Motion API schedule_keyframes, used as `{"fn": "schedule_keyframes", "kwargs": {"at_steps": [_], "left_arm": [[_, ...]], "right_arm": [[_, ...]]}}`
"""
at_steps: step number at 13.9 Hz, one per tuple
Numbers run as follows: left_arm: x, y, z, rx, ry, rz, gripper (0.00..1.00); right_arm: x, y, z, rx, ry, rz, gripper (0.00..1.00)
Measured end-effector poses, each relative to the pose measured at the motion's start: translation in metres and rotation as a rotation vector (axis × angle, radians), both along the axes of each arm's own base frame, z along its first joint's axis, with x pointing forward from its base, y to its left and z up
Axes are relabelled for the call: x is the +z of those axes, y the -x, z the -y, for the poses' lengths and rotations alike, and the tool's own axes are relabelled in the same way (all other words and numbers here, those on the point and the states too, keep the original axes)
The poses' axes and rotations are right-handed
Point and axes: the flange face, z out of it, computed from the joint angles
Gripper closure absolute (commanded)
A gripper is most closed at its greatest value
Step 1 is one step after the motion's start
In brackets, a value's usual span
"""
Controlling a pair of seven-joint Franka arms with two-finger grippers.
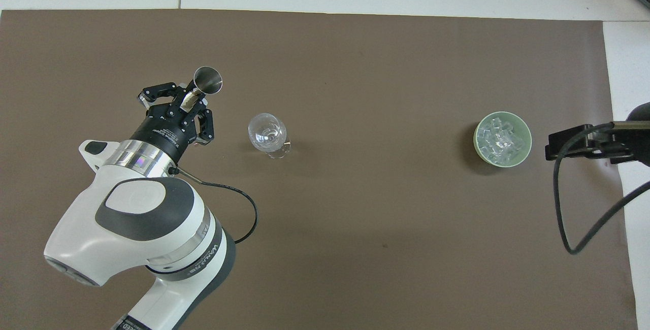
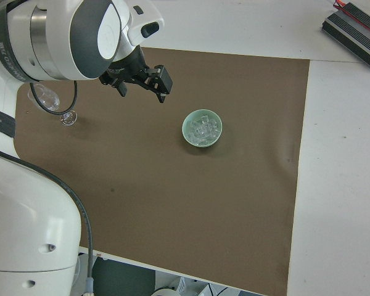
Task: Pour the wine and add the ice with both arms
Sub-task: 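Turn the silver cup upright and draw the left gripper away from the glass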
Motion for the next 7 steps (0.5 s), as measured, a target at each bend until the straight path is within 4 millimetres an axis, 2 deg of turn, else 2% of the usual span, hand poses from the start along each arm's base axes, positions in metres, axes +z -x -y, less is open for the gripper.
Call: {"fn": "schedule_keyframes", "kwargs": {"at_steps": [7], "left_arm": [[0.002, -0.013, -0.052, 0.032, 0.043, 0.023, 1.0]], "right_arm": [[0.0, -0.001, 0.0, -0.001, -0.001, 0.009, 0.0]]}}
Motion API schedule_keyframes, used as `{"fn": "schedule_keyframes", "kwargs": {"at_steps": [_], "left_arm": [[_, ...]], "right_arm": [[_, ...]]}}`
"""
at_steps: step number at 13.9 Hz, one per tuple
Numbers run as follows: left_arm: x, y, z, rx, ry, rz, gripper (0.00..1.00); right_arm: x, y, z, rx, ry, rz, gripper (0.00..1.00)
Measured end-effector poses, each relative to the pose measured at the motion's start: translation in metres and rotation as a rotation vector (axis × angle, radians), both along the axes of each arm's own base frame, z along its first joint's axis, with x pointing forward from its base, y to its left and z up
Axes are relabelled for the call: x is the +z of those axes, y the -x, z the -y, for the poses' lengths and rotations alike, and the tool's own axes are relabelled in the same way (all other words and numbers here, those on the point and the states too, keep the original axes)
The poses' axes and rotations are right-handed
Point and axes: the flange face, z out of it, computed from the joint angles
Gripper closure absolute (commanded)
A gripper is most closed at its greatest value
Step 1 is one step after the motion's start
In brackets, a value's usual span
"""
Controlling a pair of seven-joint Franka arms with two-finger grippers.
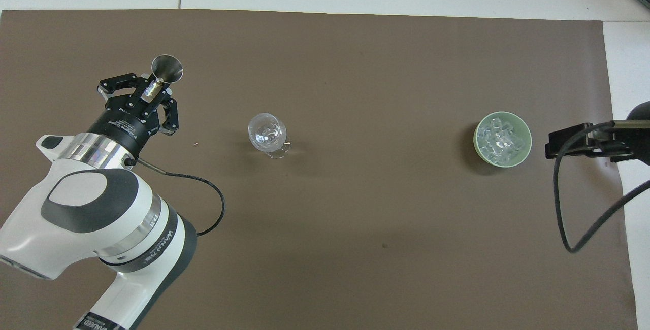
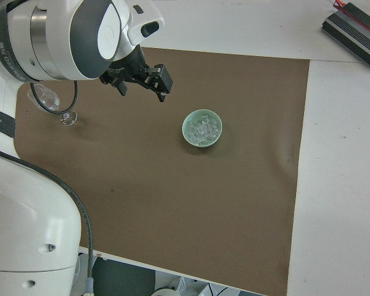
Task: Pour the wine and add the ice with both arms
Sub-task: 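Turn the silver cup upright and draw the left gripper away from the glass, then carry the silver cup with the left gripper while the right gripper reaches the ice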
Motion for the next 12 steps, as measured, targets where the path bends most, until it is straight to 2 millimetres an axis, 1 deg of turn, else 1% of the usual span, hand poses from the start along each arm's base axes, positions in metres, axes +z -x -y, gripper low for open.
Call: {"fn": "schedule_keyframes", "kwargs": {"at_steps": [2, 4, 6, 7, 8, 10, 12], "left_arm": [[-0.002, 0.0, -0.002, 0.001, -0.001, -0.003, 1.0], [-0.004, 0.002, -0.001, -0.005, -0.009, -0.007, 1.0], [-0.006, 0.002, -0.001, -0.011, -0.013, -0.008, 1.0], [-0.007, 0.002, -0.001, -0.014, -0.012, -0.009, 1.0], [-0.009, 0.002, -0.001, -0.017, -0.012, -0.012, 1.0], [-0.011, 0.002, -0.002, -0.026, -0.015, -0.013, 1.0], [-0.007, -0.004, -0.006, -0.066, -0.044, 0.013, 1.0]], "right_arm": [[-0.007, -0.003, 0.005, -0.006, 0.0, 0.003, 0.0], [-0.026, -0.009, 0.018, -0.003, -0.002, 0.031, 0.0], [-0.053, -0.012, 0.037, -0.008, -0.001, 0.046, 0.0], [-0.068, -0.013, 0.043, -0.012, -0.001, 0.049, 0.0], [-0.082, -0.014, 0.046, -0.016, 0.0, 0.059, 0.0], [-0.108, -0.014, 0.046, -0.016, 0.001, 0.099, 0.0], [-0.135, -0.009, 0.045, -0.016, 0.002, 0.105, 0.0]]}}
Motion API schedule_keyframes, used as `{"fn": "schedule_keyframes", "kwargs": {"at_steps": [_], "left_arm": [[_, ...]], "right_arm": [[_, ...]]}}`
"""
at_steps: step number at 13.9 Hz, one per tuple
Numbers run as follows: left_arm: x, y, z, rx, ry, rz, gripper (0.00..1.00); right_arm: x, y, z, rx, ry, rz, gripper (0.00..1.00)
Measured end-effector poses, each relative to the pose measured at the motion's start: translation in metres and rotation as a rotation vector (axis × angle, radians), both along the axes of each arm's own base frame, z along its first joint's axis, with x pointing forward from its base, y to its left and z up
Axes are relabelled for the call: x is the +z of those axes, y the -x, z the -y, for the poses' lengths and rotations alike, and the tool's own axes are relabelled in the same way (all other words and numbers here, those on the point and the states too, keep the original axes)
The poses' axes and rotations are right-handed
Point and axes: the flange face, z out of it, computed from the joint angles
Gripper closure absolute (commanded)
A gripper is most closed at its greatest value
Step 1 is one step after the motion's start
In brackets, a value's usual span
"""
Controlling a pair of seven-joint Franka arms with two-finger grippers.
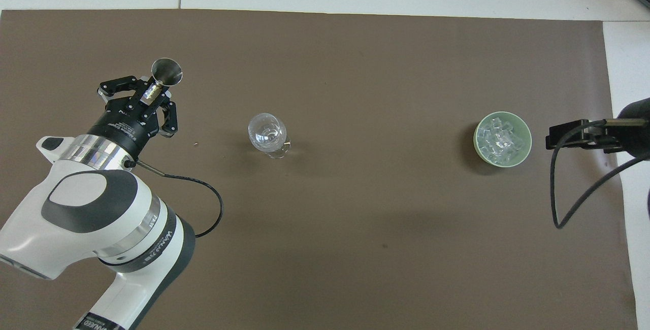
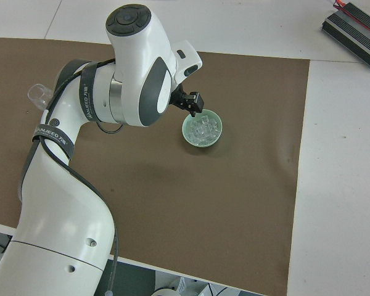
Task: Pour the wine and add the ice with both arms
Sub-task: 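Carry the silver cup with the left gripper while the right gripper reaches the ice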
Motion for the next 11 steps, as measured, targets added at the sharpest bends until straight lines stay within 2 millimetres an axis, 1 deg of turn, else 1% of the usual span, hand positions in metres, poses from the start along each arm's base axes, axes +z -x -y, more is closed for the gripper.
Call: {"fn": "schedule_keyframes", "kwargs": {"at_steps": [1, 3, 5, 8, 10, 11], "left_arm": [[0.003, -0.004, -0.004, -0.02, -0.009, 0.014, 1.0], [0.005, -0.009, -0.019, -0.068, -0.016, 0.036, 1.0], [0.004, -0.009, -0.032, -0.115, -0.016, 0.046, 1.0], [0.003, -0.009, -0.039, -0.177, -0.003, 0.041, 1.0], [0.004, -0.011, -0.046, -0.209, 0.035, 0.012, 1.0], [0.004, -0.011, -0.052, -0.205, 0.067, -0.007, 1.0]], "right_arm": [[-0.012, 0.0, 0.001, -0.001, 0.0, 0.0, 0.0], [-0.035, -0.007, 0.003, -0.005, -0.001, 0.012, 0.0], [-0.062, -0.019, 0.004, -0.006, -0.003, 0.024, 0.0], [-0.102, -0.039, 0.006, -0.009, -0.006, 0.042, 0.0], [-0.127, -0.043, 0.008, -0.012, -0.008, 0.03, 0.0], [-0.142, -0.043, 0.012, -0.017, -0.008, 0.019, 0.04]]}}
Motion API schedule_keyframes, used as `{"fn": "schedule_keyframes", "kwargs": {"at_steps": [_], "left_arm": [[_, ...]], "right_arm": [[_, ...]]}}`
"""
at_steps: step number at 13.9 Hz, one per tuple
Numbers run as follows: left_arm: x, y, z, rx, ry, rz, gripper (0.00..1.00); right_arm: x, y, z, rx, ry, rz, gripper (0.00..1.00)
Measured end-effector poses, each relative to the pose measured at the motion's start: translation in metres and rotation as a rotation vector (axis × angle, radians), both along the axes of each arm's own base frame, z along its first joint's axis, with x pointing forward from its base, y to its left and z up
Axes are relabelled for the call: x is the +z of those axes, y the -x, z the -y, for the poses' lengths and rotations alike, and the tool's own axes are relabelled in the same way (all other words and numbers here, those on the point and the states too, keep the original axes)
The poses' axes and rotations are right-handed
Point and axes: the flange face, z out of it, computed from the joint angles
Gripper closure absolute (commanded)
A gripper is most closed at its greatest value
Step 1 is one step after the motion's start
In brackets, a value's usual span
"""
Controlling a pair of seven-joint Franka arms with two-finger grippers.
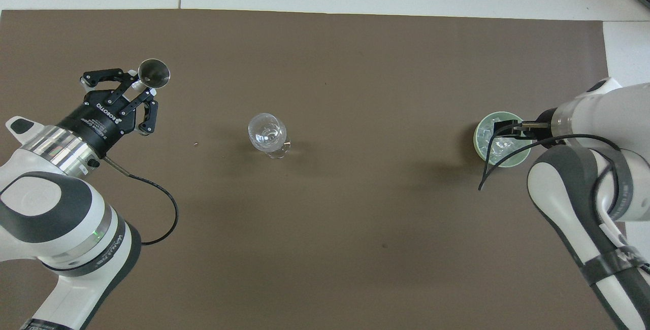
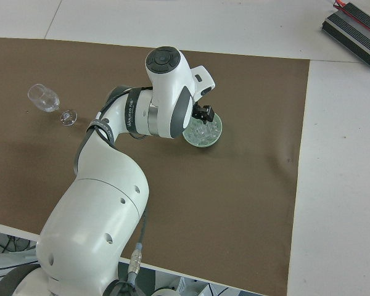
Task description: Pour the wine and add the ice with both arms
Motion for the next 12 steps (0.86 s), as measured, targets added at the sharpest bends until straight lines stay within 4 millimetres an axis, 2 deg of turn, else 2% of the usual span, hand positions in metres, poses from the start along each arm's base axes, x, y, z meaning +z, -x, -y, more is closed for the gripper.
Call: {"fn": "schedule_keyframes", "kwargs": {"at_steps": [2, 4, 6, 8, 11, 12], "left_arm": [[-0.002, 0.002, -0.008, 0.04, 0.08, -0.054, 1.0], [-0.003, 0.002, -0.013, 0.086, 0.163, -0.121, 1.0], [-0.005, 0.0, -0.024, 0.122, 0.24, -0.195, 1.0], [-0.012, 0.0, -0.039, 0.139, 0.287, -0.256, 1.0], [-0.034, 0.008, -0.051, 0.168, 0.358, -0.35, 1.0], [-0.042, 0.012, -0.054, 0.185, 0.378, -0.382, 1.0]], "right_arm": [[-0.025, -0.001, 0.018, 0.007, 0.002, -0.001, 0.06], [-0.041, 0.0, 0.026, 0.014, 0.002, -0.015, 0.1], [-0.047, 0.003, 0.024, 0.018, 0.001, -0.026, 0.16], [-0.048, 0.003, 0.023, 0.02, 0.0, -0.027, 0.26], [-0.051, 0.005, 0.023, 0.02, 0.0, -0.035, 0.36], [-0.052, 0.005, 0.023, 0.02, 0.0, -0.035, 0.36]]}}
